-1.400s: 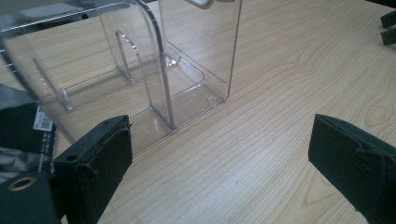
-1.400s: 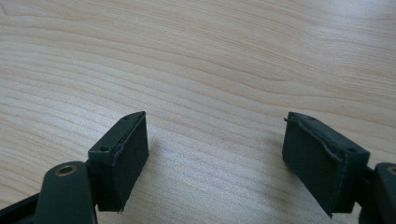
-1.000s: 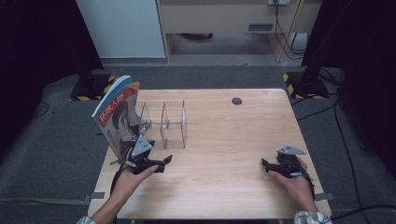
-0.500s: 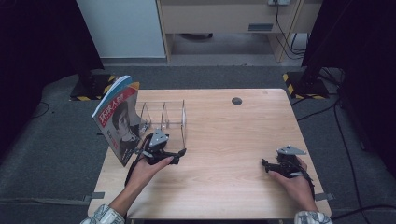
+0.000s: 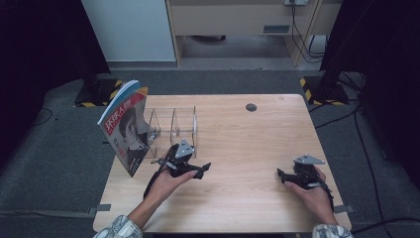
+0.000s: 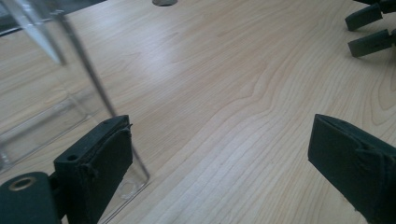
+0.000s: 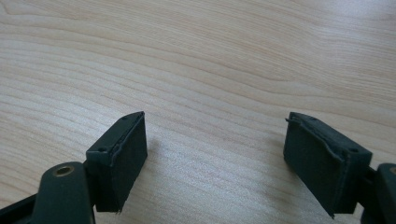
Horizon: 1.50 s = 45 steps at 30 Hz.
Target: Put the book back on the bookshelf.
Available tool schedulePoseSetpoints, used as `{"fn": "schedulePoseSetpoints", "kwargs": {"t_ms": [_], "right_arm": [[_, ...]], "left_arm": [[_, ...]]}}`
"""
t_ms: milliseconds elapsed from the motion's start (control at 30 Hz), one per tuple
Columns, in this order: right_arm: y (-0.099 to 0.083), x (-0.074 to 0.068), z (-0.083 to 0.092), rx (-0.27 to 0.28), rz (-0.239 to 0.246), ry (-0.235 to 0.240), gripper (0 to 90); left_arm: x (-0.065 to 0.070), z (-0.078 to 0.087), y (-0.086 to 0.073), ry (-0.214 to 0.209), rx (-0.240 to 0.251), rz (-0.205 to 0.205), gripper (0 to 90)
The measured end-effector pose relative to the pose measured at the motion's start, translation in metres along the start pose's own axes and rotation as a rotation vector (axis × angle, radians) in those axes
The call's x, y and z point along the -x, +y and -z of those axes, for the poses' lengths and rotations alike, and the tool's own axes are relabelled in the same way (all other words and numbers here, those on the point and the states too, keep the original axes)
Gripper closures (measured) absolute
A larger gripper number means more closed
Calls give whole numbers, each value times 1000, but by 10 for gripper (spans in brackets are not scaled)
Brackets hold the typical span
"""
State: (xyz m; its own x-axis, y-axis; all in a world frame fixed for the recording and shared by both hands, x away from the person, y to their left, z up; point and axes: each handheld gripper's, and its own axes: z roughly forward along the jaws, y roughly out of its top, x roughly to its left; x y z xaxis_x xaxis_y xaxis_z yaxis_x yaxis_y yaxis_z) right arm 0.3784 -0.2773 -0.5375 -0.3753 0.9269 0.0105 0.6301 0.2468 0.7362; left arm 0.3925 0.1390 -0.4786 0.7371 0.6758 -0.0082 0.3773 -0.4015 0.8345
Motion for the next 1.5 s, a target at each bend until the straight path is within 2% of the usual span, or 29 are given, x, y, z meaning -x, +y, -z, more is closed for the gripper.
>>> {"fn": "schedulePoseSetpoints", "kwargs": {"t_ms": [300,533,633,733,900,1167,1267,1333,1400,1500], "right_arm": [[0,0,0,-2,1,2,215],[0,0,0,-1,2,3,213],[0,0,0,-1,2,3,212],[0,0,0,-1,3,3,212],[0,0,0,-2,3,5,210],[0,0,0,-2,5,6,208],[0,0,0,-1,7,6,208],[0,0,0,-1,7,6,207],[0,0,0,-1,7,6,207],[0,0,0,-1,7,6,207]], "left_arm": [[18,-23,3,-42,-31,-16,61],[33,-41,1,-83,-86,-44,61],[39,-49,1,-86,-107,-48,51],[46,-62,0,-91,-158,-67,37],[50,-74,3,-86,-165,-54,34],[50,-91,5,-67,-176,-37,44],[48,-95,4,-45,-177,-11,53],[47,-98,1,-32,-197,-27,53],[46,-101,-2,-23,-219,-22,52],[47,-101,-4,-22,-208,-29,34]]}}
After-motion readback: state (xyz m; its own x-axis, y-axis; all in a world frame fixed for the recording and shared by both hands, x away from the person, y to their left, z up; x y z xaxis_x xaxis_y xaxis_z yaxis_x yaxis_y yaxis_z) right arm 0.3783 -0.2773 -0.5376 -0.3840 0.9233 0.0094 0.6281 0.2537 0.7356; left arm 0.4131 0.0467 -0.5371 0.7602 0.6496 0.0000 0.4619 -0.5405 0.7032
